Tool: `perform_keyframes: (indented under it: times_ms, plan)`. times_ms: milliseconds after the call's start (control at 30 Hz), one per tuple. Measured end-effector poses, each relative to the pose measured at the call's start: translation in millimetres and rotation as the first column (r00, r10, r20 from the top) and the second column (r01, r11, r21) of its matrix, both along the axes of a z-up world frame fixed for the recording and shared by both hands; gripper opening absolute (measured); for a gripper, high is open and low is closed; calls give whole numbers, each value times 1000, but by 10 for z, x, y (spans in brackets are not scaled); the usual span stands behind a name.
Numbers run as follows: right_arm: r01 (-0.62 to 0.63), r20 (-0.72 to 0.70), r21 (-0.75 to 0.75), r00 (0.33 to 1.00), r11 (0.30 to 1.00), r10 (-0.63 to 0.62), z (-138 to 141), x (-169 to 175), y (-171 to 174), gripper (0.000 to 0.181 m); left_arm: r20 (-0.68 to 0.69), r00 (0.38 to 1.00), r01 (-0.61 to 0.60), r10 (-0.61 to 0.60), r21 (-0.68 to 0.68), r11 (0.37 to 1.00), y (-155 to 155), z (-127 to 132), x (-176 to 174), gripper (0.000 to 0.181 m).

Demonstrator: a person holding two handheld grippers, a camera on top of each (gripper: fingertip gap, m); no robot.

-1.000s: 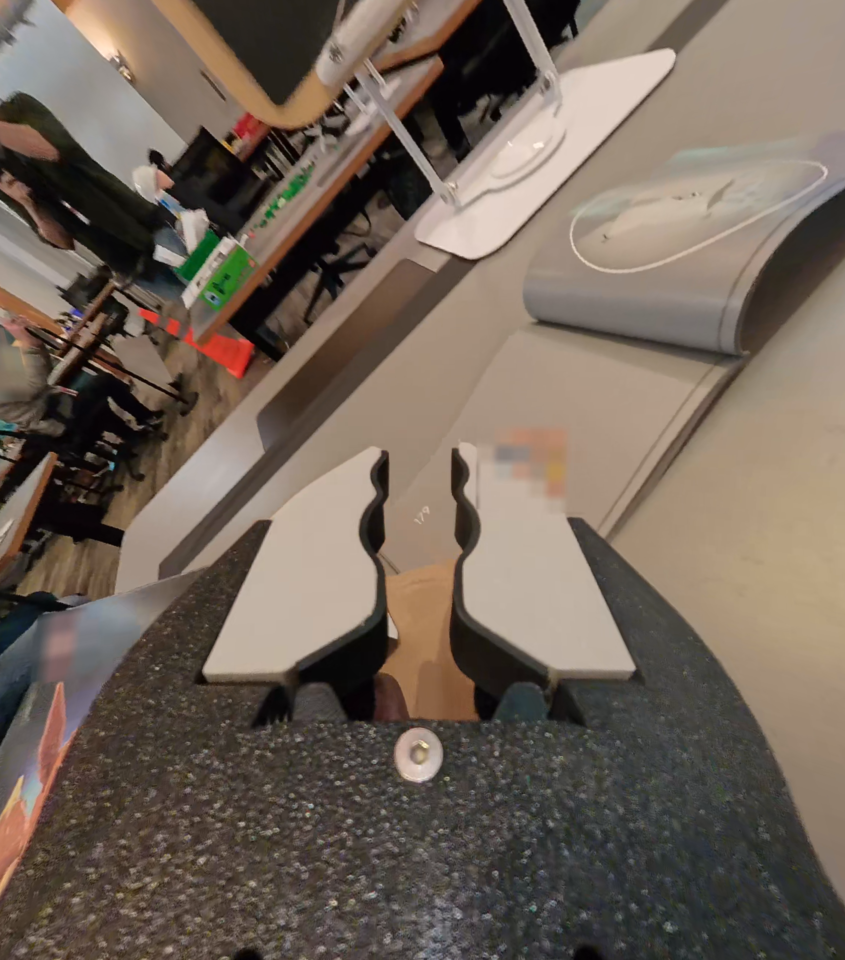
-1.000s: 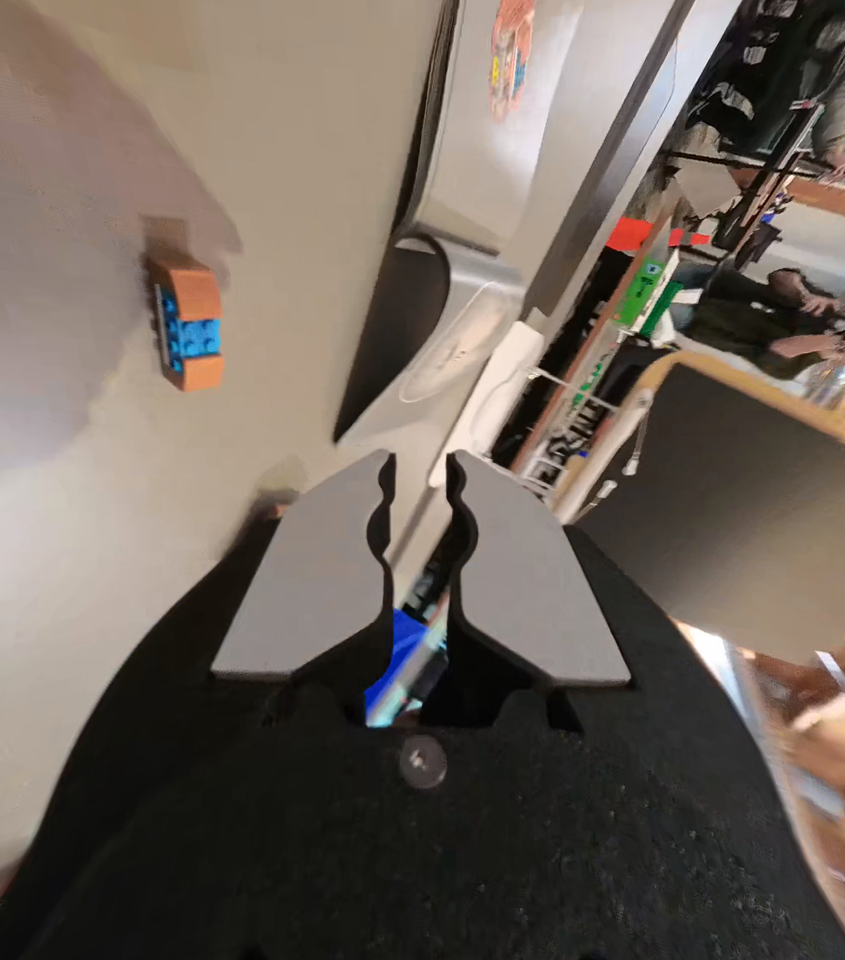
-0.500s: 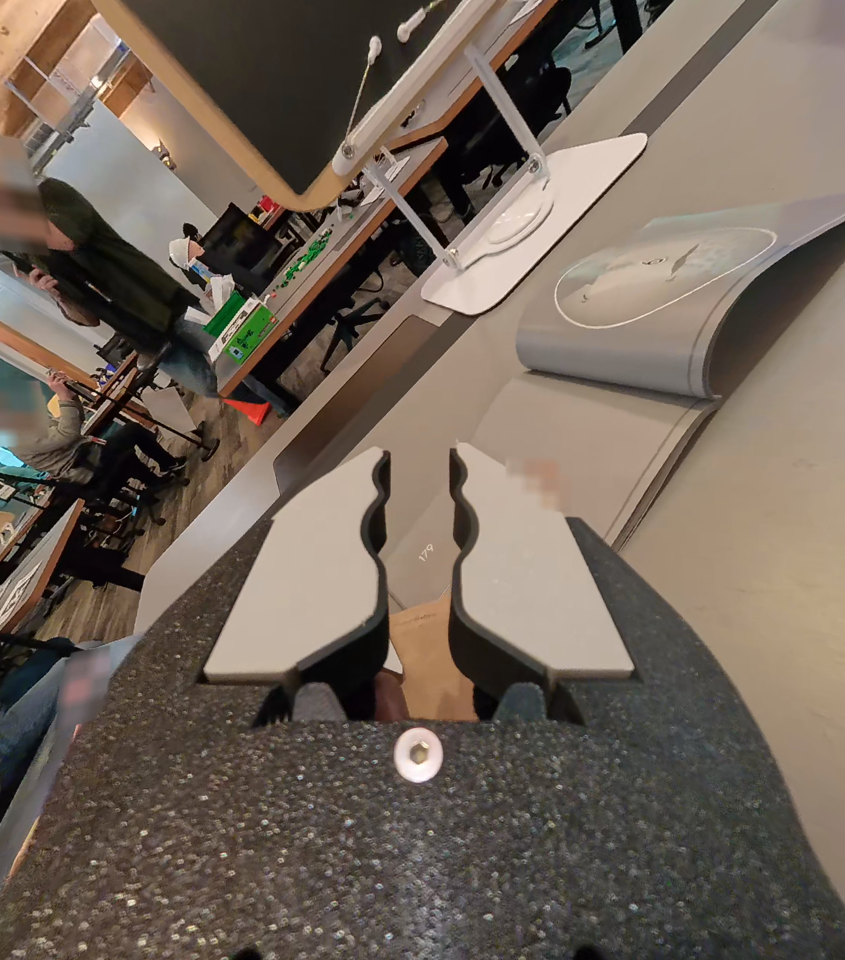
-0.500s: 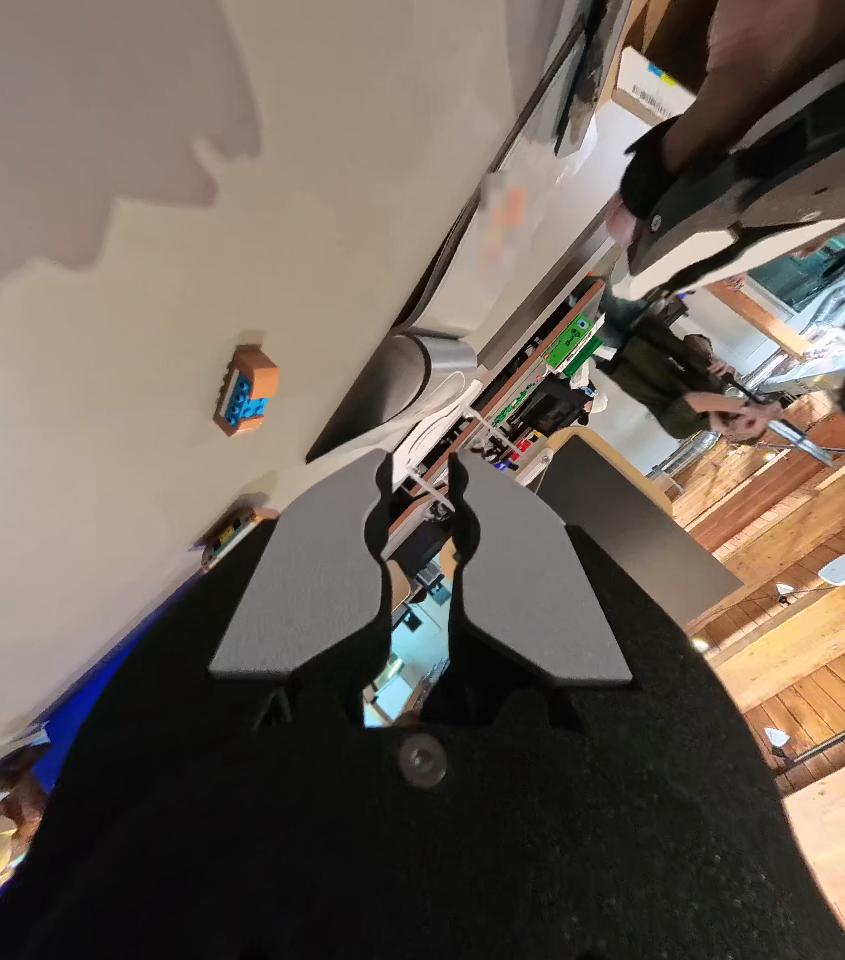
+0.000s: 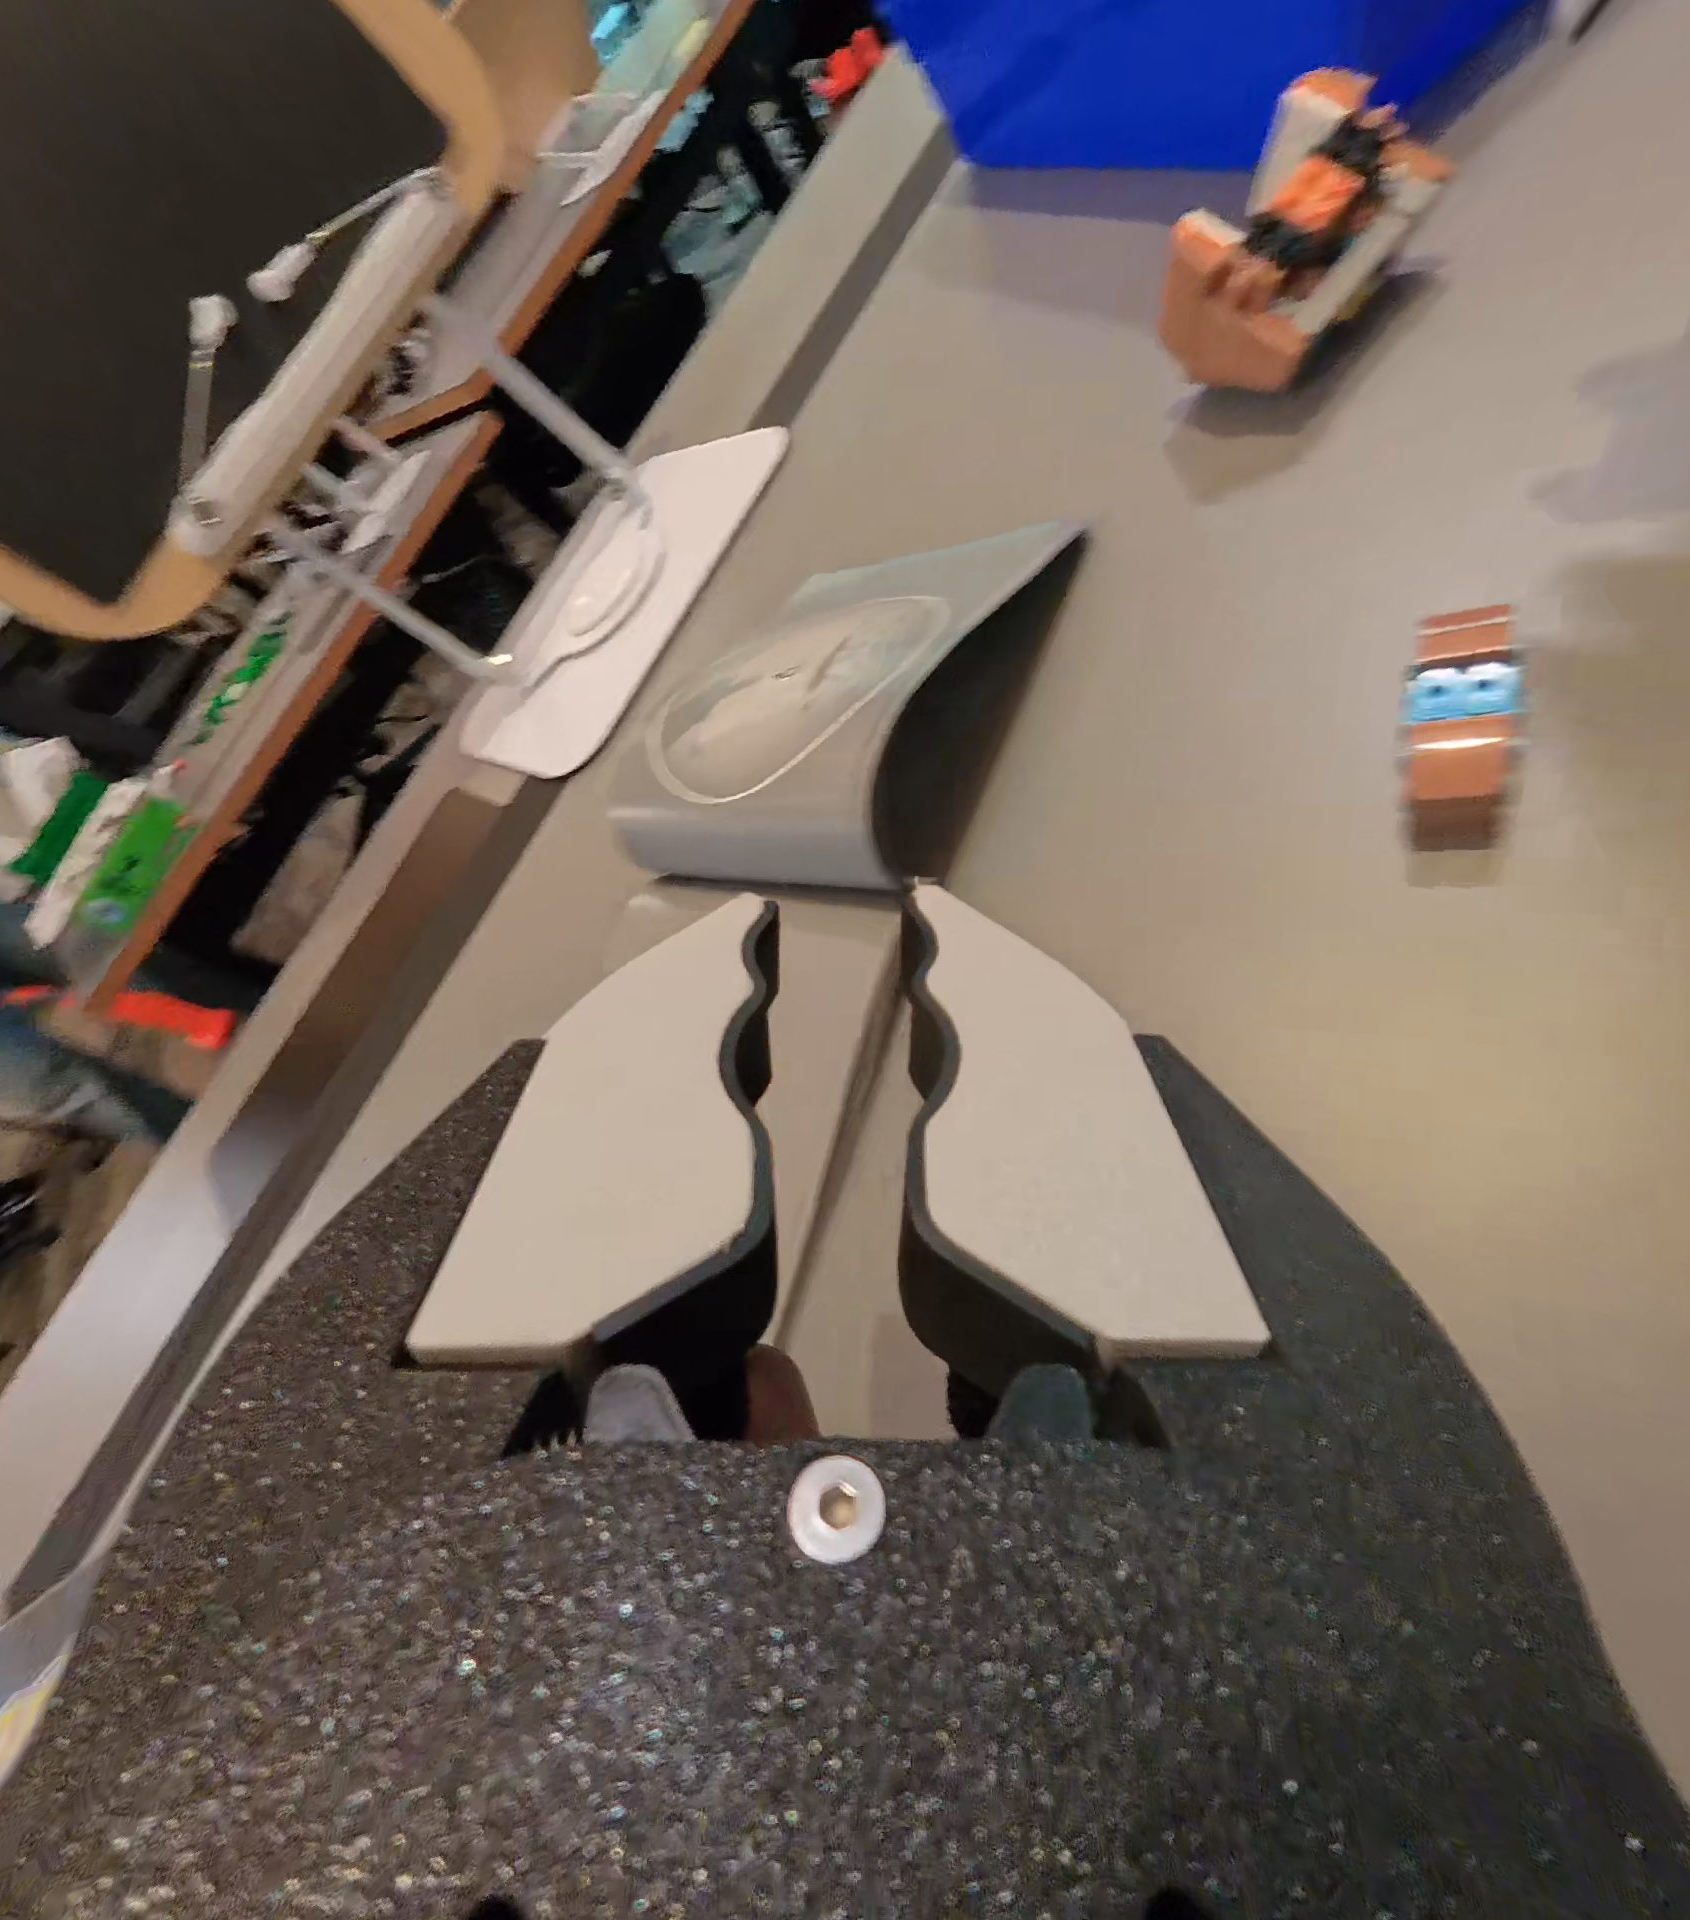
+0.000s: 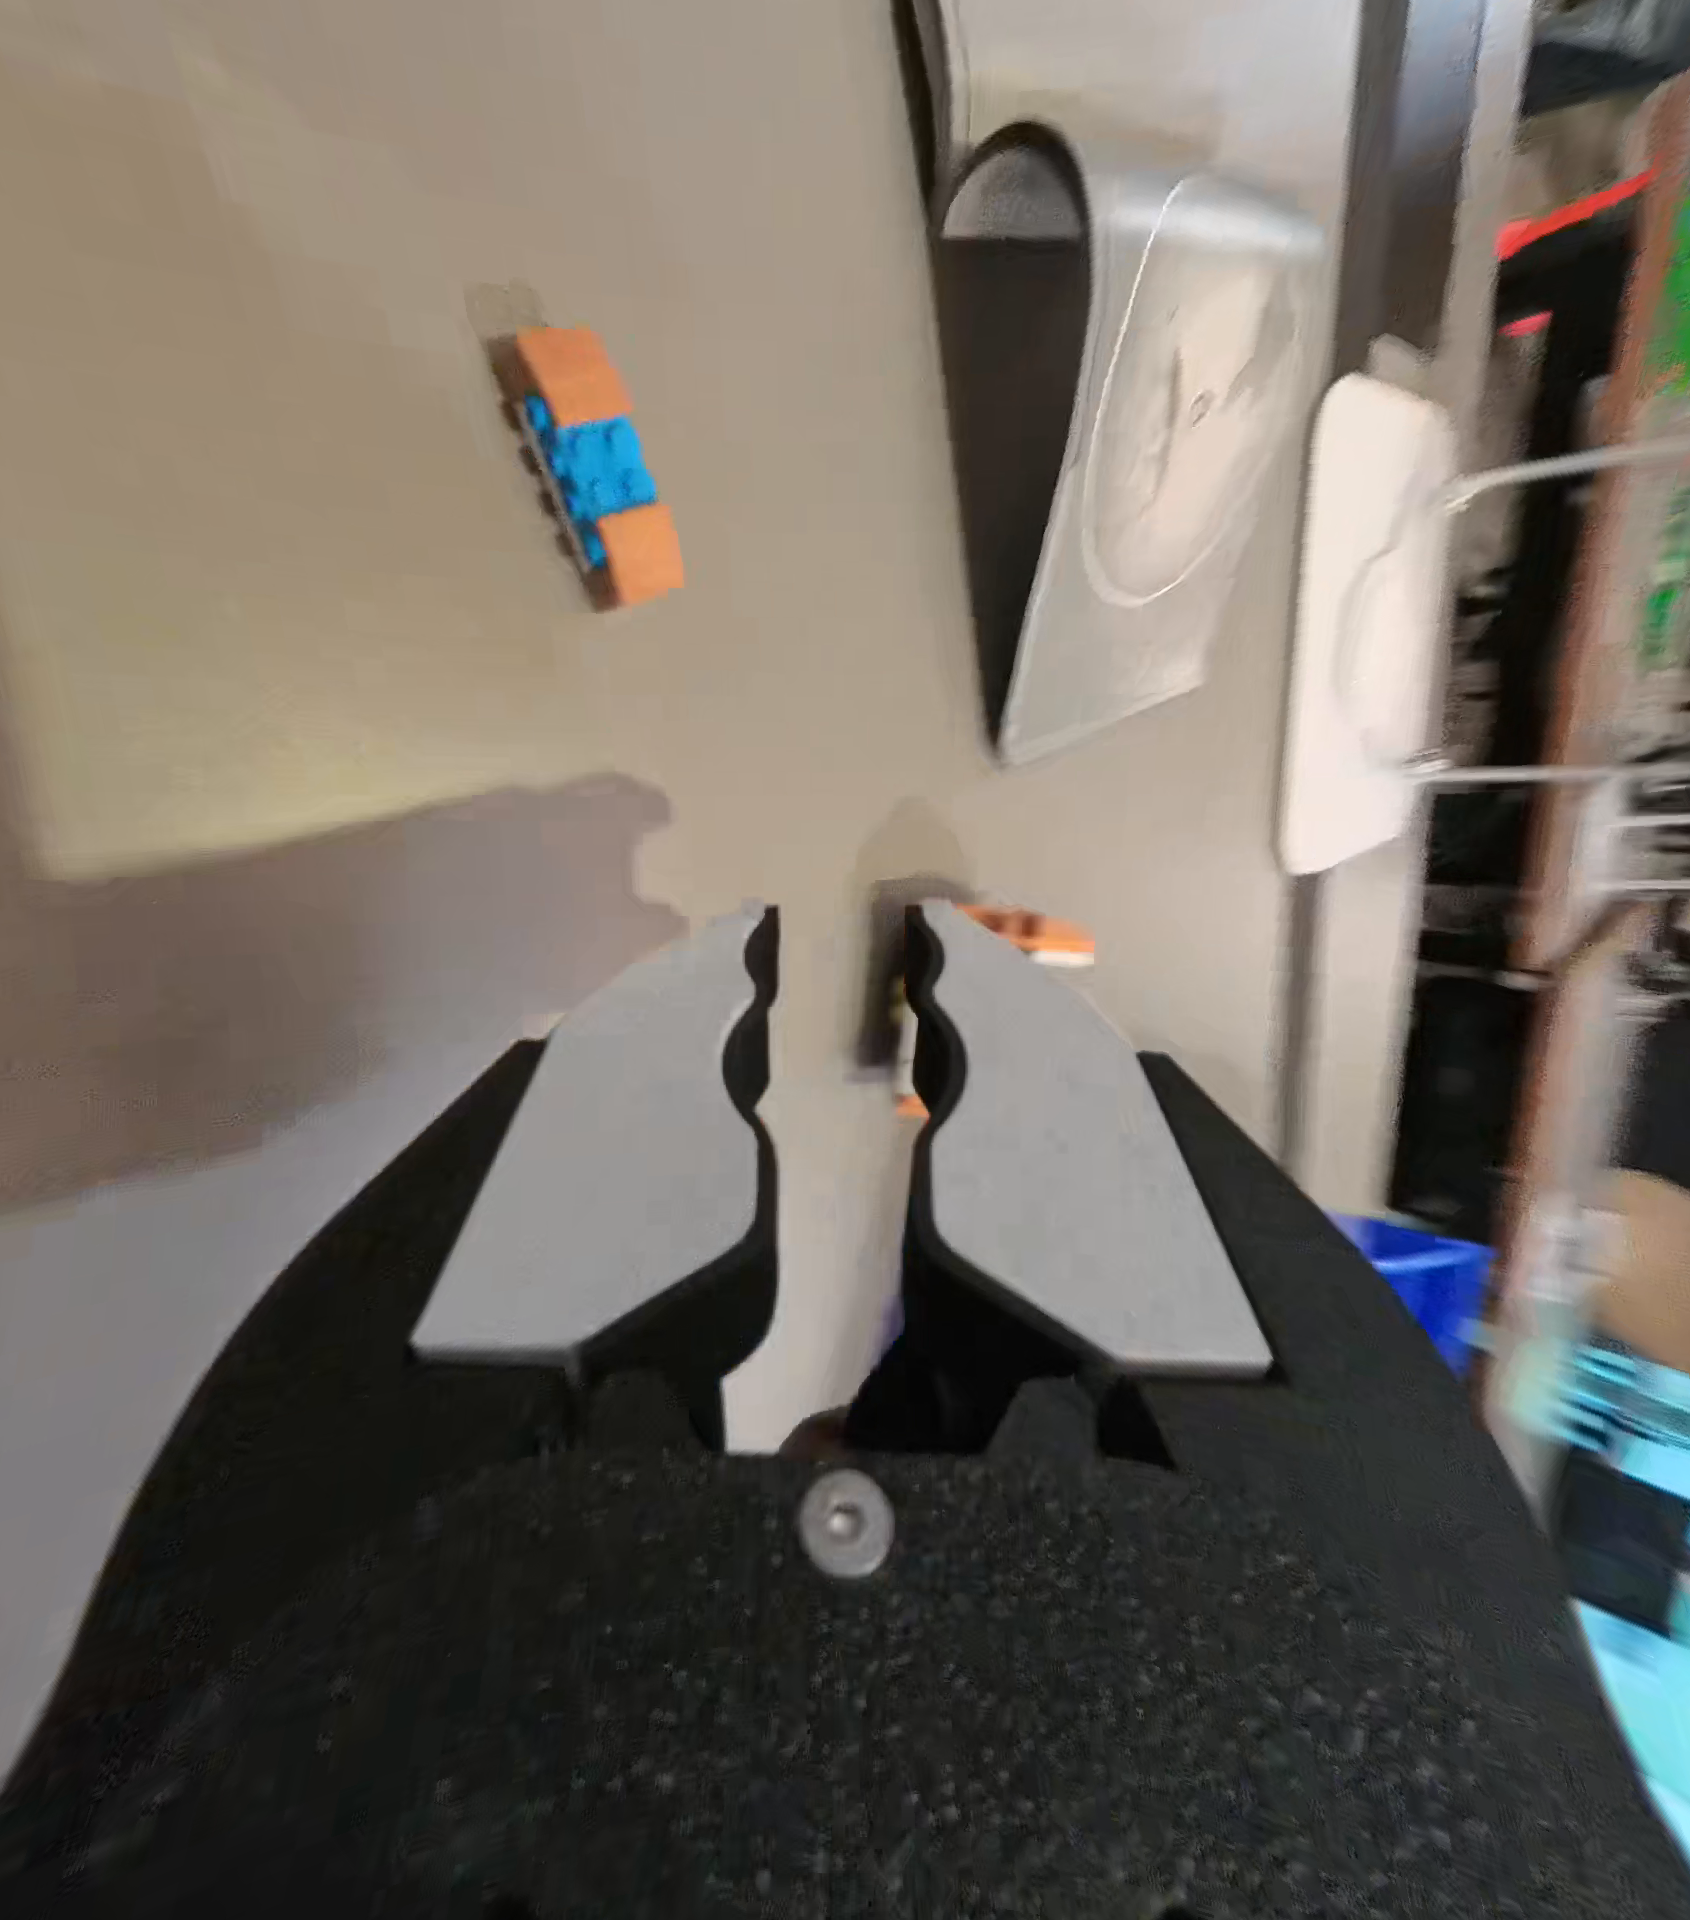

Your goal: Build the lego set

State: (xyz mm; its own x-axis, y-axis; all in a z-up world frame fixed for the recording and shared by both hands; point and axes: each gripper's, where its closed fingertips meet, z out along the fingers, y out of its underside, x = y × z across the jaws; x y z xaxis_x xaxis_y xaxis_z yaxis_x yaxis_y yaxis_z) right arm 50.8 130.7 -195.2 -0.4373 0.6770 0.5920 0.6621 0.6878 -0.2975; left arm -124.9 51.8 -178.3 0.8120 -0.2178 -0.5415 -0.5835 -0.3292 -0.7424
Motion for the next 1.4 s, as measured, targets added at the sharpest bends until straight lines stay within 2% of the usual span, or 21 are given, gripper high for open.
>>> perform_keyframes:
  times_ms: [100, 167, 267, 400, 600, 667, 733, 1000, 1267, 1400]
  plan:
    - [0, -35, -210, 999, 978, -8, -226, 197, -19, 25, 50, 993, 105, -103, -32, 994, 16, -78, 275, 22]
    - [8, -68, -304, 997, 953, -30, -335, 230, -40, 25, 114, 979, 177, -168, -73, 981, 7, -154, 463, 23]
    - [7, -105, -397, 993, 918, -53, -426, 202, -95, 27, 236, 937, 308, -259, -203, 929, -56, -389, 798, 26]
    - [-8, -195, -477, 976, 879, -96, -423, 183, -132, 27, 204, 945, 310, -257, -297, 903, 14, -624, 1029, 30]
    - [-45, -256, -528, 960, 848, -109, -465, 258, -172, 27, 231, 948, 291, -219, -346, 892, 190, -772, 1277, 34]
    - [-64, -267, -528, 959, 847, -94, -451, 257, -192, 27, 255, 948, 275, -190, -357, 893, 243, -782, 1310, 31]
    - [-78, -264, -528, 961, 846, -76, -456, 242, -212, 27, 273, 947, 267, -167, -388, 882, 257, -809, 1323, 21]
    - [-117, -285, -509, 958, 853, -39, -431, 87, -125, 27, 286, 941, 285, -180, -384, 878, 292, -804, 1308, 21]
    - [-167, -359, -482, 933, 860, -20, -333, -57, 86, 27, 202, 959, 254, -198, -308, 917, 590, -740, 1123, 21]
    - [-203, -386, -493, 922, 846, -4, -305, -107, 87, 27, 293, 940, 255, -176, -259, 931, 687, -706, 1071, 21]
